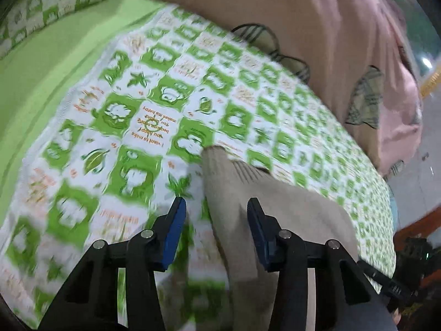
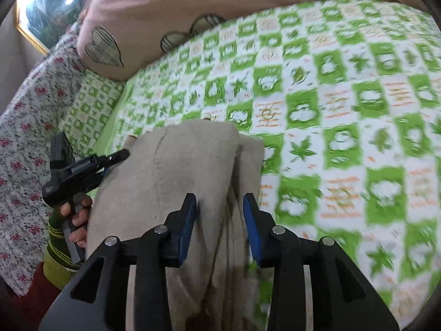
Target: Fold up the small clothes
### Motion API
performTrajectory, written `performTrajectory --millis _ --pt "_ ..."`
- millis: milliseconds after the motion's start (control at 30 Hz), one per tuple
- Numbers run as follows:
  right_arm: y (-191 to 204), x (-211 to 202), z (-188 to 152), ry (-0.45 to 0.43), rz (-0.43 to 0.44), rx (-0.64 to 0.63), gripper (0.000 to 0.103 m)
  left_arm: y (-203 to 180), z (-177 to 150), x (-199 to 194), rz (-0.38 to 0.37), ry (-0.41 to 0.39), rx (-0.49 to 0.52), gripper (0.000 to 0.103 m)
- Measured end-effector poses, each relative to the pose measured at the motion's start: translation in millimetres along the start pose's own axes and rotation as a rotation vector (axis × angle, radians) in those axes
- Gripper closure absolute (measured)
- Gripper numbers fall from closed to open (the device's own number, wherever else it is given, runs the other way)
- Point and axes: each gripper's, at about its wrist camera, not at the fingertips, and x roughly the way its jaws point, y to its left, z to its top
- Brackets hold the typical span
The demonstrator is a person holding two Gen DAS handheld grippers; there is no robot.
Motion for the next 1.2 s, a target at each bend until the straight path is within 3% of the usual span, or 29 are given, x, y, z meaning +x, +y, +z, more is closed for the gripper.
performTrajectory --millis 133,300,400,533,733,800,933,1067,1100,1200 --pt "1 -39 -26 -0.039 0.063 0.015 0.055 -9 -49 -52 -0.050 -0.043 0.040 0.045" --pt "8 -73 -71 -0.052 0.087 0.017 0.054 -20 -132 -116 -0.052 -0.136 0.147 0.034" --pt "17 -81 -95 -0.056 0.100 -0.015 0.054 -28 -175 -134 -0.028 -0.130 0.218 0.033" --pt "34 -77 -113 -0.038 0.086 -0.081 0.054 -40 -219 -136 -0.057 -0.078 0.293 0.032" --pt "39 -66 -122 -0.009 0.080 -0.092 0.054 -52 -244 -111 0.003 -0.038 0.355 0.032" --pt "41 -63 -123 -0.005 0.082 -0.094 0.054 -51 -245 -101 0.047 -0.034 0.328 0.032" --pt "45 -59 -124 0.001 0.068 -0.105 0.054 -46 -243 -96 0.059 -0.053 0.256 0.032" --pt "43 -54 -125 0.005 0.082 -0.077 0.054 -49 -240 -94 0.084 -0.088 0.253 0.032" --pt "42 -54 -125 0.003 0.091 -0.067 0.059 -48 -239 -92 0.081 -0.077 0.244 0.032" --pt "40 -53 -122 0.009 0.107 -0.044 0.096 -40 -233 -91 0.113 -0.087 0.181 0.032"
